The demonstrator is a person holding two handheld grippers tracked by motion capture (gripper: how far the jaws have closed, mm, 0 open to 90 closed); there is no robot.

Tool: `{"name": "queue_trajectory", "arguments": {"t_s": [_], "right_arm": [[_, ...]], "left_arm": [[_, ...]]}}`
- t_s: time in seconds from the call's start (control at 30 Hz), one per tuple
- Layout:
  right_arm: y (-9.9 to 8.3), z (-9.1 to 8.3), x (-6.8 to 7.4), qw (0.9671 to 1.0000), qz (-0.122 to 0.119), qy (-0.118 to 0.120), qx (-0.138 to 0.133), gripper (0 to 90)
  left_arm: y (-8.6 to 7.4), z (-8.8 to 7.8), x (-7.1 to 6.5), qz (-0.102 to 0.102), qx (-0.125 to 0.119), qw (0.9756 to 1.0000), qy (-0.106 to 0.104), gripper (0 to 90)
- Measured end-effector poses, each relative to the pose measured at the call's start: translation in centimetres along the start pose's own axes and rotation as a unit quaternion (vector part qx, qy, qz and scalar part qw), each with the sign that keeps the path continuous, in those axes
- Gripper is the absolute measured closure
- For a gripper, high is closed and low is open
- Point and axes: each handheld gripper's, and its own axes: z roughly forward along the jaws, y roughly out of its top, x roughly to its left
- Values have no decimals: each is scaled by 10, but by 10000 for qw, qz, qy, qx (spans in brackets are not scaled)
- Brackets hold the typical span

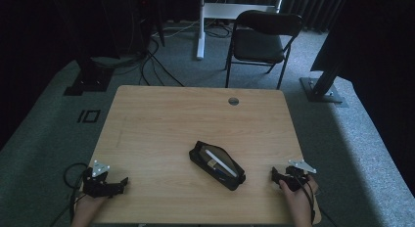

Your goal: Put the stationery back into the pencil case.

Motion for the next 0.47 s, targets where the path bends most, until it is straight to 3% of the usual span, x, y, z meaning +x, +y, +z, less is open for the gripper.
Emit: {"name": "queue_trajectory", "arguments": {"t_s": [0.47], "right_arm": [[1, 2, 1, 10000, -41, 47, 47, 130]], "left_arm": [[0, 0, -1, -6, 4, 10000, 7, 2]]}}
